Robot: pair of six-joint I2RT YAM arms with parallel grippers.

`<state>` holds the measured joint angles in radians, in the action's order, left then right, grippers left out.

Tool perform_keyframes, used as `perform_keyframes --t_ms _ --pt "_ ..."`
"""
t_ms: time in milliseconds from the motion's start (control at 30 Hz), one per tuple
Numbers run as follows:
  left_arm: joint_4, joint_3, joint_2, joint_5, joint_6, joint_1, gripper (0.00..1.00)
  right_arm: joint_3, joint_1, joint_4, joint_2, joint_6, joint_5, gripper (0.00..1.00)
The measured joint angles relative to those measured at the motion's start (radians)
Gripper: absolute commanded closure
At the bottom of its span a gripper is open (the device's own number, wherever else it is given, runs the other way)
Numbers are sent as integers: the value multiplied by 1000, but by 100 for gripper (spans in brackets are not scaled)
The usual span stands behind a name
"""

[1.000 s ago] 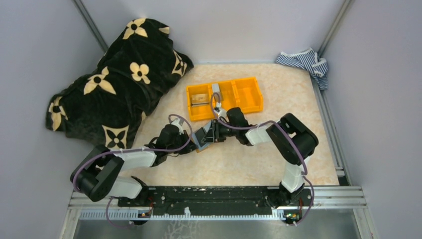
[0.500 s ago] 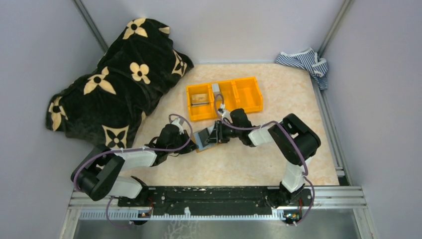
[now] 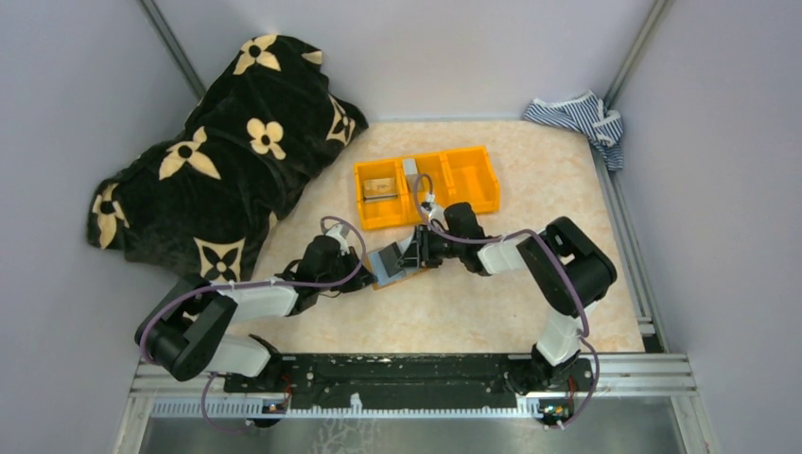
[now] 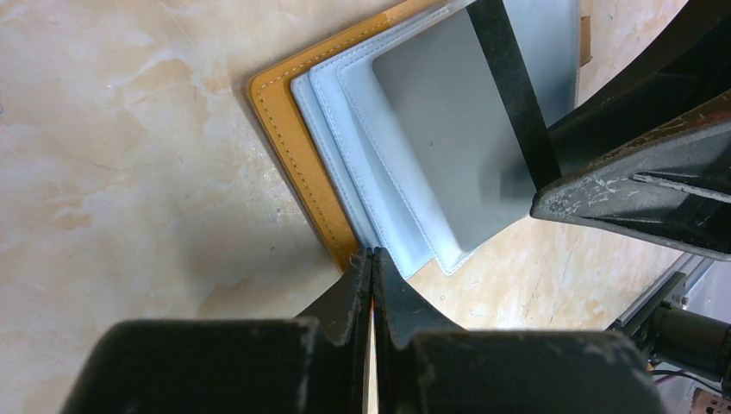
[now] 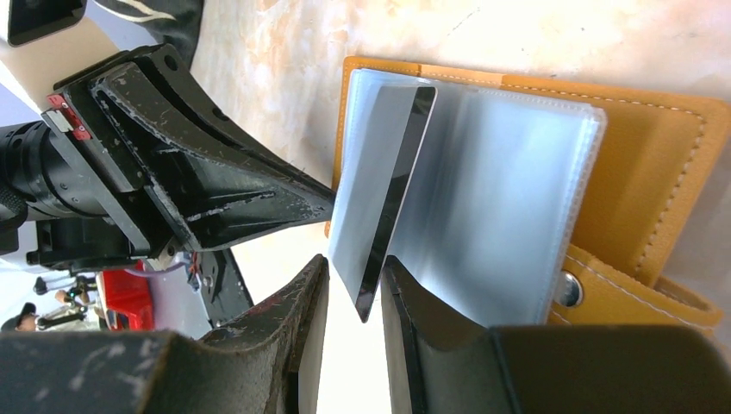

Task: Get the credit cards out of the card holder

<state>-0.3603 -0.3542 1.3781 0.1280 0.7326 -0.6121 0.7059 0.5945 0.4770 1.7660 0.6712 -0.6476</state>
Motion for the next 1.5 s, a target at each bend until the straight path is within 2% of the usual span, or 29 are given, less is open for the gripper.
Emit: perform_keyframes --t_ms 100,300,367,433,567,767,933,1033,1100,1500 --pt "-1 0 1 3 0 2 95 -8 -9 -4 -5 -5 1 71" --pt "-1 0 1 5 0 3 95 -12 -17 -9 -10 -15 2 92" --pt "-1 0 1 5 0 3 95 -12 -17 -10 -10 -16 1 96" --pt "-2 0 1 5 0 3 95 -12 -17 -10 -10 -16 2 94" --pt "-2 0 2 6 0 3 95 -12 -17 -11 -10 -16 2 78" --pt "-3 0 3 7 -1 3 95 -12 -26 -13 -20 -17 3 75" --pt "-3 0 3 9 -1 4 95 -13 -32 -13 -32 -17 2 79" --pt "-3 0 3 9 -1 4 95 -16 -34 -12 -32 -16 3 88" --pt "-3 0 3 9 -1 4 95 -23 -35 -12 -32 -17 3 99" --pt "-4 0 3 11 -1 6 95 -67 -45 -34 -82 -34 32 100"
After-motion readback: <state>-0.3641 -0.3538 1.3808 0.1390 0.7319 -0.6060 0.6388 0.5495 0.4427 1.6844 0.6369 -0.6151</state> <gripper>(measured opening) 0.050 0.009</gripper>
